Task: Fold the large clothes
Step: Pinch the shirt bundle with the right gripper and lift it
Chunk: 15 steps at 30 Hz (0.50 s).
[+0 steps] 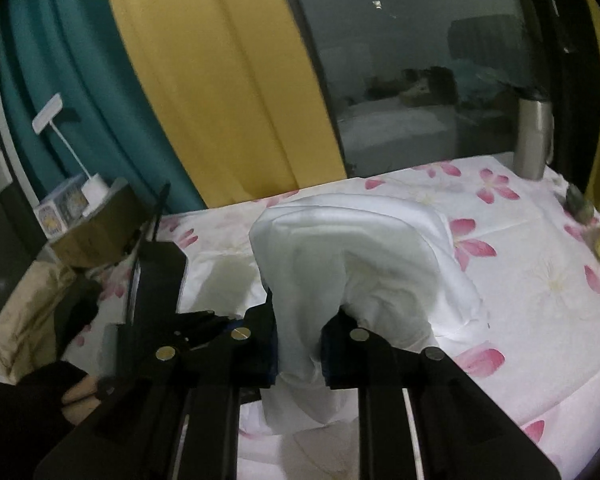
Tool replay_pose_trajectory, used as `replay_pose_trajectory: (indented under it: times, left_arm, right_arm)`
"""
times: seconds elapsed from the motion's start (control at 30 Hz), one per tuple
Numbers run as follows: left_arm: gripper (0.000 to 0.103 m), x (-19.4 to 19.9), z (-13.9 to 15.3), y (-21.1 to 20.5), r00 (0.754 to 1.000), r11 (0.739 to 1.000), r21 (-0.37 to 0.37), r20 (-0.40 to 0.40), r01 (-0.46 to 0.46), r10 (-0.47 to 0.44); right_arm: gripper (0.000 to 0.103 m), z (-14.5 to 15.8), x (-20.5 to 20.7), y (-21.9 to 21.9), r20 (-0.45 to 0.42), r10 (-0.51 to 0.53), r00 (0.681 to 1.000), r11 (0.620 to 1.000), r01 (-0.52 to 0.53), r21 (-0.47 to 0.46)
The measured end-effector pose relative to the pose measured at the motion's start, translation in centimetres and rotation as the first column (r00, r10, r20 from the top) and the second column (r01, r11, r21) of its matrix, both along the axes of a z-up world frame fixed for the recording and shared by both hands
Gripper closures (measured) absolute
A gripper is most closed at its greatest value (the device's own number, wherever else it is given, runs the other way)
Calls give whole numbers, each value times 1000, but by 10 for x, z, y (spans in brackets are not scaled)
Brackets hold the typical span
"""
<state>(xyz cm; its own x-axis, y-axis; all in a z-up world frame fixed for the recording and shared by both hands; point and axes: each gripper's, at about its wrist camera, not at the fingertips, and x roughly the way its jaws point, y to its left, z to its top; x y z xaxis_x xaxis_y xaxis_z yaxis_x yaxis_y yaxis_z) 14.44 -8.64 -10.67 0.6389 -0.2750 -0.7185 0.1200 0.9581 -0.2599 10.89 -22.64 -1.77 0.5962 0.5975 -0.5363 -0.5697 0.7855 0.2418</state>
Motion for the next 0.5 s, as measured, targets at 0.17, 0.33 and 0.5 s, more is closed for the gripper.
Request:
replay_pose_trajectory:
  times: [0.17,0.33,0.5]
  left_arm:
    - [50,-38,28,37,995,999,-17,89,-37,38]
    - [50,-70,40,82,984,993,-29,127,-119,121]
    - [50,-91,42,123,971,982,-29,144,-188,190]
  right_arm:
    - [87,-1,-1,24,8,6,1000,999,-5,-50]
    - [86,-7,-1,57,7,25,1000,990,-24,-138]
    - [82,-20,-2,93,-26,65,998,974,-70,-216]
